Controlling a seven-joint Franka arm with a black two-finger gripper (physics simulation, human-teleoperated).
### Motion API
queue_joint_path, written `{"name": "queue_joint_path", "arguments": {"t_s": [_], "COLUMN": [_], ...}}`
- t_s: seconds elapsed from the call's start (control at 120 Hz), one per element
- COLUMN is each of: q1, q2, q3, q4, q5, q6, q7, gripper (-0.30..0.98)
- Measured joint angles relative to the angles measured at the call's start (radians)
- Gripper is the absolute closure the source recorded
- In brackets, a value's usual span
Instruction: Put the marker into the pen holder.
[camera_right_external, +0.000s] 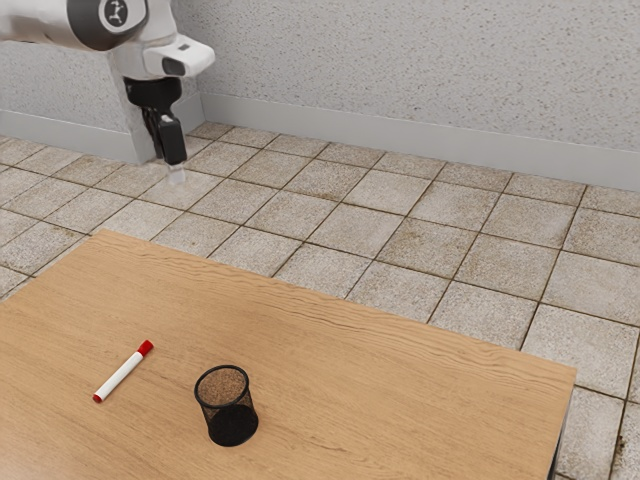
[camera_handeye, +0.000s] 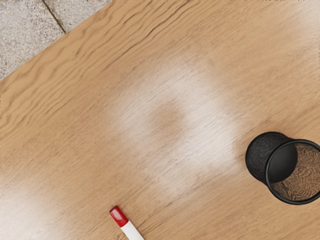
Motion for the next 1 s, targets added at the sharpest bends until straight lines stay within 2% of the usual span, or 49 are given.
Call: {"name": "queue_joint_path", "arguments": {"t_s": [0.333,0.4,0.467,0.533,0.633,0.733,0.775,1.0], "q1": [-0.032,-0.043,0.027,0.102,0.132,0.133,0.152,0.2], "q2": [-0.022,-0.157,-0.273,-0.322,-0.348,-0.34,-0.288,-0.056], "q3": [-0.018,-0.018,-0.019,-0.01,0.026,0.088,0.099,0.11], "q4": [-0.035,-0.212,-0.402,-0.556,-0.694,-0.834,-0.856,-0.819], "q5": [-0.002,-0.013,-0.018,-0.033,-0.05,-0.041,-0.048,-0.095], "q6": [0.031,0.054,0.097,0.16,0.236,0.359,0.419,0.699], "q7": [0.096,0.097,0.08,0.051,-0.057,-0.137,-0.156,-0.202], "gripper": [0.0,0.0,0.0,0.0,0.0,0.0,0.0,0.0]}}
